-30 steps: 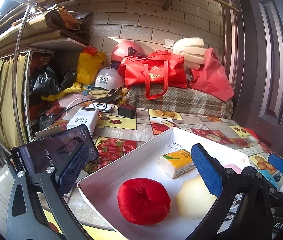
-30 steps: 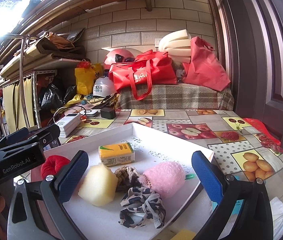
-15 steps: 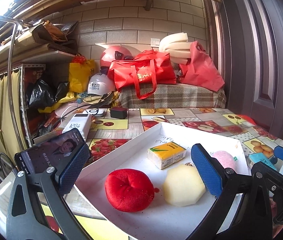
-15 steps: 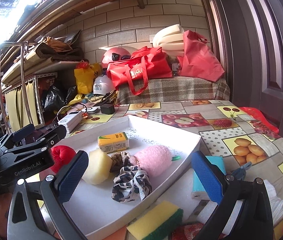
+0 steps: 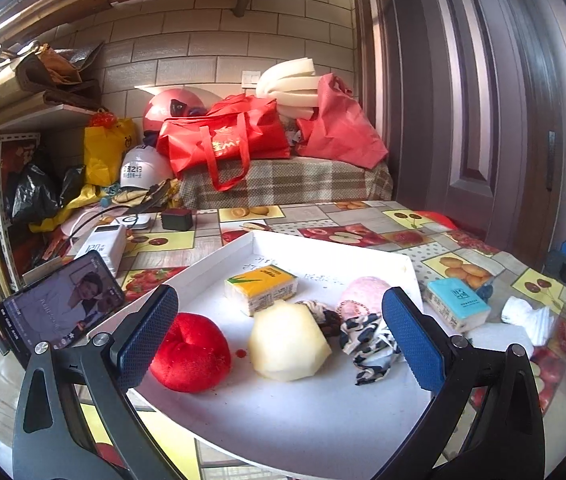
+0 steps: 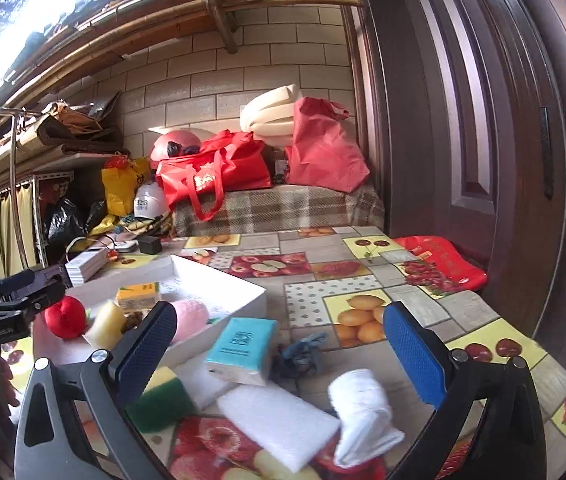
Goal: Organize soft objects
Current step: 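Move the left tool to the green-yellow scrub sponge while the right grasps the white cloth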
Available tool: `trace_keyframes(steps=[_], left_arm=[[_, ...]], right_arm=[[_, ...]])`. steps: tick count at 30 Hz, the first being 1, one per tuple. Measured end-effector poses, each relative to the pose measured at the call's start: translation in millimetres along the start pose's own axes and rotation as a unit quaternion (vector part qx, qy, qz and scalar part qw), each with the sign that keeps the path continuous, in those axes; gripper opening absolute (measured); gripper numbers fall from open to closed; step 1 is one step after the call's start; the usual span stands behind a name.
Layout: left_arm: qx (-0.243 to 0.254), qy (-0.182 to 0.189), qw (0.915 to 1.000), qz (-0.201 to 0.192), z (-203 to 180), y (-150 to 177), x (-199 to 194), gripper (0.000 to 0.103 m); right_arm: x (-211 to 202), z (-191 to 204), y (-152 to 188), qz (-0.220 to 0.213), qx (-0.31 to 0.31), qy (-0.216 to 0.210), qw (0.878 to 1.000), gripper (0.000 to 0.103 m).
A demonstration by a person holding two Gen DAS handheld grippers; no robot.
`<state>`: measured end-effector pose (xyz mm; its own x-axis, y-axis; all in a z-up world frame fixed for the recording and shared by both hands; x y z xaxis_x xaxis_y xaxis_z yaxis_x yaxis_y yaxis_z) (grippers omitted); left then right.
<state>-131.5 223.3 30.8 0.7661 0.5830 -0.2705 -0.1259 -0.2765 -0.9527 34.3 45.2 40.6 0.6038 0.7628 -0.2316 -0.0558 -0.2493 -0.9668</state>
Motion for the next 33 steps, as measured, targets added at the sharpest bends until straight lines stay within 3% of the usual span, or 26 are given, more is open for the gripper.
trace_keyframes(steps=[6, 11, 14, 16, 17, 19, 21, 29, 33], left_arm=[[0.052, 0.106, 0.9918, 0.047, -64.4, 18.0, -12.1, 0.103], [0.102, 0.146, 0.9796, 0.093, -108.4, 36.4, -15.2, 0.101], [0.135, 0.146, 0.9729, 0.119, -123.1, 47.1, -9.9, 0.089], [0.147, 0.144, 0.9686, 0.139, -128.4, 53.4, -3.4, 0.071], [0.150, 0.141, 0.9673, 0.148, -129.5, 56.1, -0.5, 0.069], [0.149, 0.133, 0.9669, 0.159, -128.8, 59.2, 4.1, 0.069], [0.142, 0.131, 0.9672, 0.165, -127.0, 60.1, 6.5, 0.069], [0.154, 0.141, 0.9565, 0.204, -145.1, 72.3, 23.3, 0.069], [0.112, 0.189, 0.9519, 0.213, -152.0, 70.0, 18.0, 0.069]], right_arm=[[14.3, -59.2, 28.3, 0.089, 0.054, -0.040, 0.994, 0.103], [14.2, -58.5, 41.9, 0.129, 0.010, -0.061, 0.990, 0.103], [22.7, -58.3, 50.1, 0.159, 0.010, -0.073, 0.985, 0.102], [32.3, -53.6, 55.1, 0.178, 0.009, -0.089, 0.980, 0.089], [38.7, -49.6, 57.7, 0.189, 0.005, -0.098, 0.977, 0.082], [53.2, -40.5, 67.6, 0.225, -0.004, -0.115, 0.968, 0.056], [63.2, -36.1, 76.9, 0.253, -0.002, -0.123, 0.960, 0.048], [62.1, -47.9, 79.7, 0.252, 0.040, -0.136, 0.957, 0.045], [62.7, -52.8, 79.9, 0.254, 0.057, -0.137, 0.956, 0.045]])
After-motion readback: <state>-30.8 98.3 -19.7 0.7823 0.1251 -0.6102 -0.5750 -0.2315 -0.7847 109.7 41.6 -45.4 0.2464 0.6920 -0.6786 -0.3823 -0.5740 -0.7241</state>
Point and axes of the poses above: each gripper's, at about its wrist camera, not at the fingertips, and x roughly the way its jaws point, z to its left, y to its underside, the point moved 7 cm from there along x, roughly the way its jaws point, and after that the axes turned 7 degrees about -x, right-handed, at the moved point
